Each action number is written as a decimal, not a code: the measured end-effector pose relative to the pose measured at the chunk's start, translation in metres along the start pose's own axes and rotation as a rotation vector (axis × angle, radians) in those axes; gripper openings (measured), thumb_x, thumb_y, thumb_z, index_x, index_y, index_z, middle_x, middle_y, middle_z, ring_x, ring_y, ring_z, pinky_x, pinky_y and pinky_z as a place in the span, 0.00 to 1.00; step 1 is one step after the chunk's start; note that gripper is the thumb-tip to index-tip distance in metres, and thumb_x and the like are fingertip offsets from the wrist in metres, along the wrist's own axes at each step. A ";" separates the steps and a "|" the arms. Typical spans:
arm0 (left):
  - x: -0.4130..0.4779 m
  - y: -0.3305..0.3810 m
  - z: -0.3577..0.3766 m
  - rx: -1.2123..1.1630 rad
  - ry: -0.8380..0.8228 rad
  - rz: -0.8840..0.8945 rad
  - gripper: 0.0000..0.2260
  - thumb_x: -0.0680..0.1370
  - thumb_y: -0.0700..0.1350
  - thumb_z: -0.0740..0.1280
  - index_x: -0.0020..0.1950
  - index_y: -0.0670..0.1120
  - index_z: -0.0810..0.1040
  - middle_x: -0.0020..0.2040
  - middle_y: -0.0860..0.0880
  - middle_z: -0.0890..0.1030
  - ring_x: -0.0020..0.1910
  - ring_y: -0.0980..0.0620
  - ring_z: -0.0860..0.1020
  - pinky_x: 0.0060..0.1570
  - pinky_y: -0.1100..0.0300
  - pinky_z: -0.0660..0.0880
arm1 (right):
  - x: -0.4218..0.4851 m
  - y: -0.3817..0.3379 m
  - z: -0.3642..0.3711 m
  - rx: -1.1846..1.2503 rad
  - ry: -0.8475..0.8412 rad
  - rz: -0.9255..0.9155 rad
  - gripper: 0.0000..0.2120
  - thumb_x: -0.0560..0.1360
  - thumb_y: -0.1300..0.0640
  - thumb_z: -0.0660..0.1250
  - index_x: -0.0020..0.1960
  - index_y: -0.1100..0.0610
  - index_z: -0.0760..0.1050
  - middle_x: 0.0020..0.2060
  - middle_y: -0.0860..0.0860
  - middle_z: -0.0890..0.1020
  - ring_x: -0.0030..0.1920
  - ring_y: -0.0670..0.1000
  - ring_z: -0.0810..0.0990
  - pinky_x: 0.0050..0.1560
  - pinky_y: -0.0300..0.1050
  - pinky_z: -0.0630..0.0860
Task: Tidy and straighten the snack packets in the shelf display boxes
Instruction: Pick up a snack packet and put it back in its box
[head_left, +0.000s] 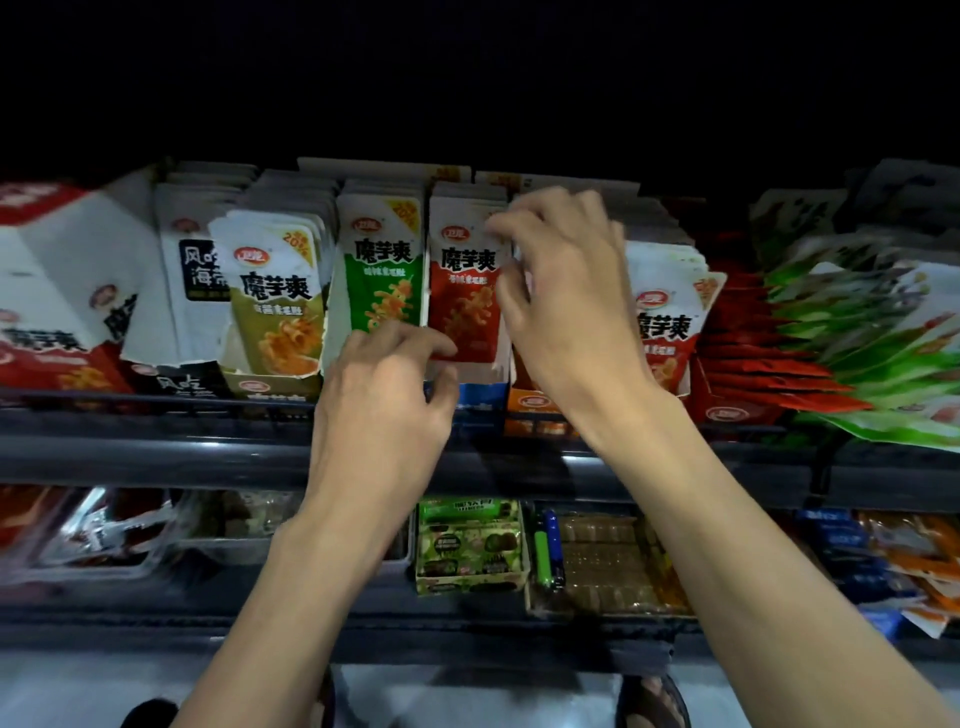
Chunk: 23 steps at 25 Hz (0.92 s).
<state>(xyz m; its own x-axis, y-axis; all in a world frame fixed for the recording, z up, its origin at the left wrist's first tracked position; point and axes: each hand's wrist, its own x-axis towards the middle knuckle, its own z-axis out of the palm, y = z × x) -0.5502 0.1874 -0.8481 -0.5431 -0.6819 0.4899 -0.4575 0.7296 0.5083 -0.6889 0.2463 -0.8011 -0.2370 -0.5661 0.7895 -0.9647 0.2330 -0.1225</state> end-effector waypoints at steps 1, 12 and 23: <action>0.000 -0.005 -0.003 -0.012 -0.023 0.015 0.08 0.77 0.44 0.67 0.55 0.48 0.82 0.54 0.51 0.81 0.54 0.50 0.73 0.53 0.52 0.72 | 0.004 -0.004 0.008 -0.028 -0.054 0.001 0.17 0.75 0.61 0.66 0.63 0.59 0.78 0.58 0.54 0.79 0.59 0.57 0.72 0.56 0.48 0.65; -0.004 -0.011 -0.017 -0.105 -0.130 0.021 0.08 0.78 0.47 0.68 0.55 0.53 0.83 0.38 0.64 0.67 0.48 0.53 0.73 0.51 0.52 0.74 | 0.010 -0.006 0.051 -0.297 -0.247 0.034 0.25 0.75 0.57 0.67 0.71 0.57 0.68 0.66 0.56 0.73 0.69 0.60 0.66 0.73 0.58 0.54; -0.005 -0.017 -0.012 -0.111 -0.140 0.035 0.08 0.78 0.47 0.68 0.55 0.53 0.82 0.51 0.54 0.82 0.55 0.52 0.73 0.54 0.50 0.74 | 0.007 0.001 0.050 -0.174 -0.063 0.043 0.22 0.73 0.62 0.70 0.66 0.59 0.73 0.59 0.56 0.75 0.61 0.59 0.72 0.66 0.53 0.64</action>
<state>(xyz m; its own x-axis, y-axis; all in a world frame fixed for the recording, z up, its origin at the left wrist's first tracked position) -0.5310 0.1776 -0.8505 -0.6536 -0.6364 0.4097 -0.3597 0.7375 0.5716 -0.6976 0.2036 -0.8261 -0.2900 -0.5994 0.7461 -0.9202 0.3888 -0.0453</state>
